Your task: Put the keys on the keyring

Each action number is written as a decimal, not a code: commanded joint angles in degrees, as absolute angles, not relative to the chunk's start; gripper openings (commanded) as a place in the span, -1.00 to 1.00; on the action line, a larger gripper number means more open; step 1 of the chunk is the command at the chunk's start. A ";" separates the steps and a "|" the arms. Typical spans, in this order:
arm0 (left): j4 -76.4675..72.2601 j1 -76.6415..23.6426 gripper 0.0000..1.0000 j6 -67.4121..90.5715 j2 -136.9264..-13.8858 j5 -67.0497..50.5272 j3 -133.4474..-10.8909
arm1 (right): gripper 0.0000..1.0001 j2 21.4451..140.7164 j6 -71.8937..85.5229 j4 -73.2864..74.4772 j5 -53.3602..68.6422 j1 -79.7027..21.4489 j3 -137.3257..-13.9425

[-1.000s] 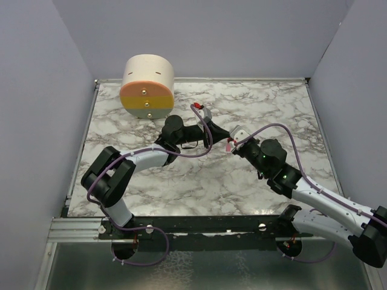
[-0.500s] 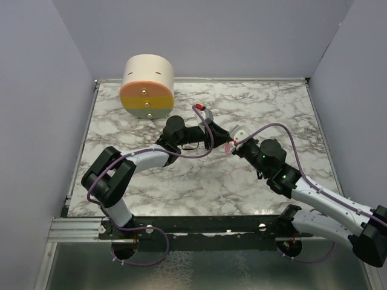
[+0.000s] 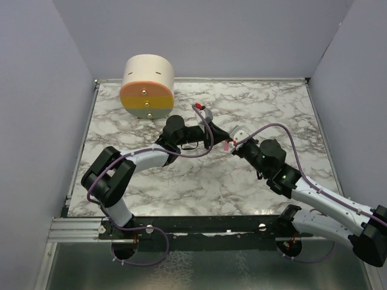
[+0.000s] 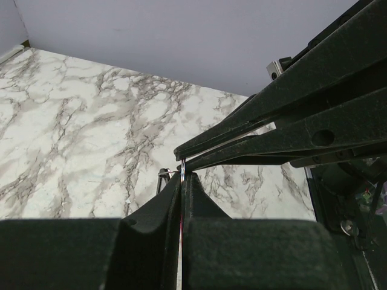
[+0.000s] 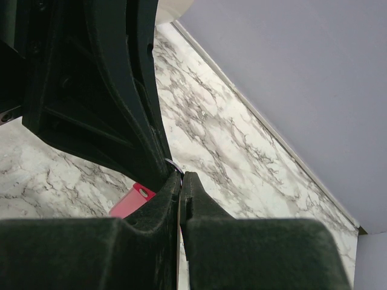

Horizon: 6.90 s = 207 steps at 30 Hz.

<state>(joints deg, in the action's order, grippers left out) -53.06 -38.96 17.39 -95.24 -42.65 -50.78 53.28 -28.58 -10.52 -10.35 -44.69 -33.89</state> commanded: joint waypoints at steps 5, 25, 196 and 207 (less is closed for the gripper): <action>-53.75 -39.64 -1.00 16.67 -91.88 -40.30 -49.44 | -0.80 53.53 -23.97 -12.03 -11.22 -44.93 -36.04; -62.22 -35.70 -1.00 24.30 -88.48 -45.79 -50.14 | -0.08 38.22 -15.66 -15.36 -10.68 -44.92 -30.29; -101.05 -33.82 -1.00 59.72 -90.11 -61.73 -51.86 | -0.54 44.49 -7.64 -11.07 12.23 -45.00 -41.07; -101.07 -34.54 -1.00 59.97 -90.49 -63.19 -51.88 | -0.87 44.39 -8.35 -11.19 11.72 -45.00 -41.28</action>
<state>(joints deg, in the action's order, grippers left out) -88.20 -33.28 59.20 -91.11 -59.37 -50.37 44.60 -7.22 -10.00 12.21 -44.93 -39.27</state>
